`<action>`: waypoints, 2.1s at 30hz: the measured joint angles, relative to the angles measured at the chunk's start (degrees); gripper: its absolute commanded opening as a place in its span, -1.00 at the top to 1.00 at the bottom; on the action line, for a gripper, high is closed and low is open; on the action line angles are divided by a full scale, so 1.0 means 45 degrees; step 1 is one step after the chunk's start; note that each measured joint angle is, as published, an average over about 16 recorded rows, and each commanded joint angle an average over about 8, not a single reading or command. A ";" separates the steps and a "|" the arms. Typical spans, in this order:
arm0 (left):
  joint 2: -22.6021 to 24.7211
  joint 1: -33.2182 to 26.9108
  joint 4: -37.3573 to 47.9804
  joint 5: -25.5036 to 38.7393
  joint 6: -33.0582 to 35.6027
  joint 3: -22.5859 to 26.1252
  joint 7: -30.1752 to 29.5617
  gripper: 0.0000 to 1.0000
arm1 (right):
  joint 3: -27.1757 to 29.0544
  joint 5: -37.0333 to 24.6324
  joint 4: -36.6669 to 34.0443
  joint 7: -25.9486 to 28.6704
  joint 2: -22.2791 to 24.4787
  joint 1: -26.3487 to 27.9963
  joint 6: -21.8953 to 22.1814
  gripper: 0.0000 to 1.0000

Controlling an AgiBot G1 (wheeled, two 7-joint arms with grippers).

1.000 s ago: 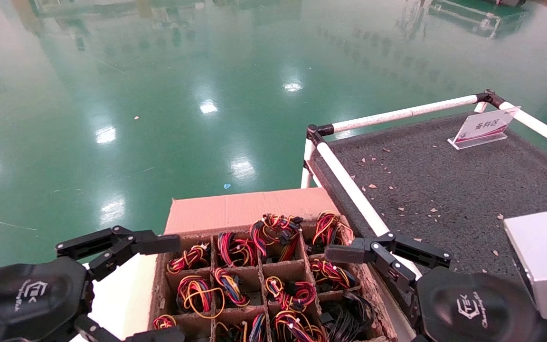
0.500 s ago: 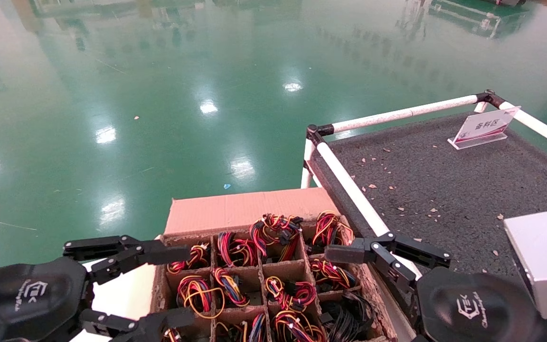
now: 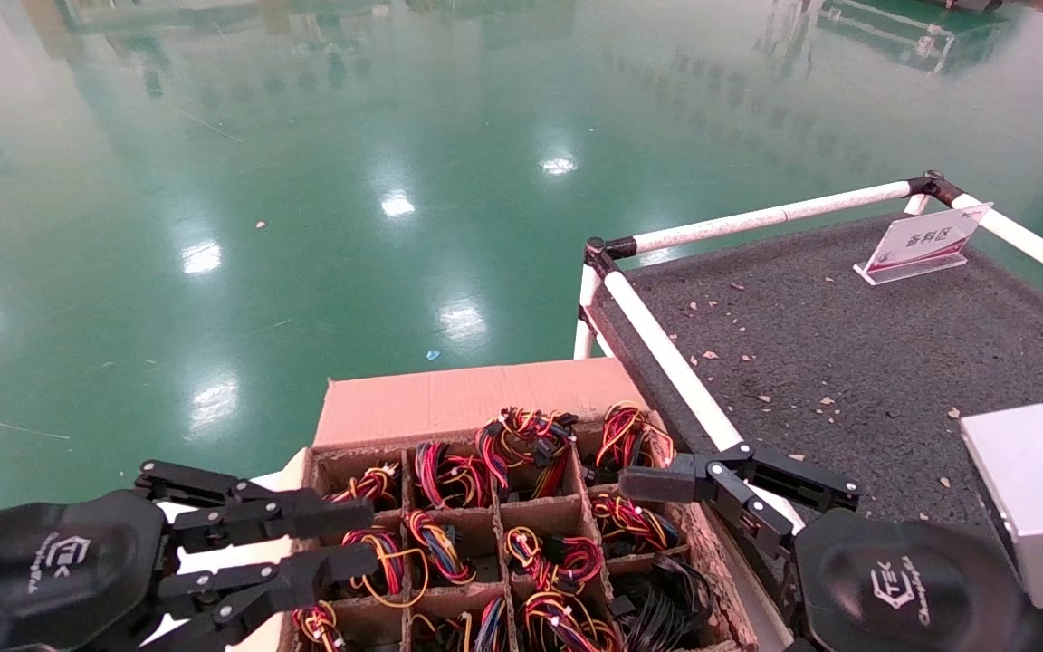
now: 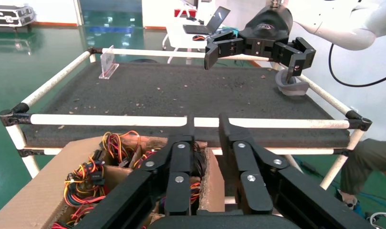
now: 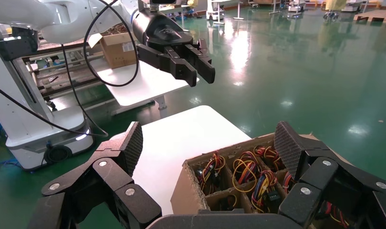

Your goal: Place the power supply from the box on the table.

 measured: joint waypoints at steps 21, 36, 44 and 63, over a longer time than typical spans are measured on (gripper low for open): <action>0.0000 0.0000 0.0000 0.0000 0.0000 0.0000 0.0000 -0.90 | 0.0000 0.0000 0.0000 0.0000 0.0000 0.0000 0.0000 -1.00; 0.0000 0.0000 0.0000 0.0000 0.0000 0.0000 0.0000 -1.00 | -0.0051 -0.0058 -0.0004 -0.0006 -0.0125 0.0066 0.0044 -1.00; 0.0000 0.0000 0.0000 0.0000 0.0000 0.0000 0.0000 -1.00 | -0.0779 -0.1081 -0.0735 -0.0072 -0.1312 0.1027 0.0162 -1.00; 0.0000 0.0000 0.0000 0.0000 0.0000 0.0000 0.0000 -1.00 | -0.2922 -0.4765 -0.6616 -0.2061 -0.4545 0.4708 -0.0190 -1.00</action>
